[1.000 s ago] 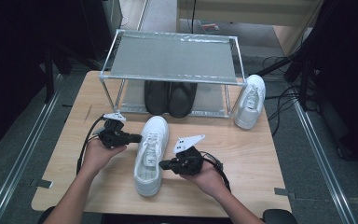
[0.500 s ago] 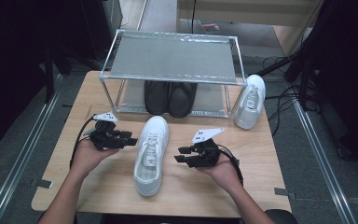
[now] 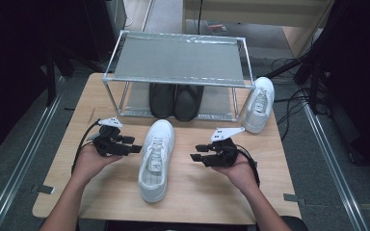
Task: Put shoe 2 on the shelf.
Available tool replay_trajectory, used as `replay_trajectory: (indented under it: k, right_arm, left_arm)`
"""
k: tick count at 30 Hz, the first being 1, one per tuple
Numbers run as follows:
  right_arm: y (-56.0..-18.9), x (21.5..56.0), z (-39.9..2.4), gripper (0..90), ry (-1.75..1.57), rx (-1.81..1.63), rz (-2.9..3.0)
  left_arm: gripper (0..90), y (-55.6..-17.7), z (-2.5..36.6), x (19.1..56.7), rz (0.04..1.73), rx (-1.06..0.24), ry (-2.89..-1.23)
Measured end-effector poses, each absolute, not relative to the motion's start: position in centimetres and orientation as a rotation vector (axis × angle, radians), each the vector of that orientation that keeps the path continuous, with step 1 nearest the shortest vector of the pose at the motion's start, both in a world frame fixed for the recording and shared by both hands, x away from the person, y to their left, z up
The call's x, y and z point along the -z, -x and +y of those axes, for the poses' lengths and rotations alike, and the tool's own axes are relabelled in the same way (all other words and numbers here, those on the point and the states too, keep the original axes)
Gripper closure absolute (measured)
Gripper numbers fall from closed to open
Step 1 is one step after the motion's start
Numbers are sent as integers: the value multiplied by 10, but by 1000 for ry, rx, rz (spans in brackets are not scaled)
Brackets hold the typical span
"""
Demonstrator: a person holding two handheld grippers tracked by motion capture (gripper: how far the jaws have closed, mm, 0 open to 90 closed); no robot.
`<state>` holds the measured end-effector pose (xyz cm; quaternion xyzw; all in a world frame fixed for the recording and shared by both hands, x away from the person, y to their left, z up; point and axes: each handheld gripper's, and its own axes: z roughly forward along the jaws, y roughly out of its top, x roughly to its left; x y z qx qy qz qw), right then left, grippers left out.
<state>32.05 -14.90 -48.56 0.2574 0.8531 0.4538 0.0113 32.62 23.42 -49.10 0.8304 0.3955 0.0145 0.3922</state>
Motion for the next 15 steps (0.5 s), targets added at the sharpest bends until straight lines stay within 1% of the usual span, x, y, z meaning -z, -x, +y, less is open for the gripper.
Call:
replay_trajectory:
  k: [15]
  right_arm:
    - [-332,481,-181,580,-876,-1409,2586]
  left_arm:
    - [411,-325,236,490,985,-61,-2112]
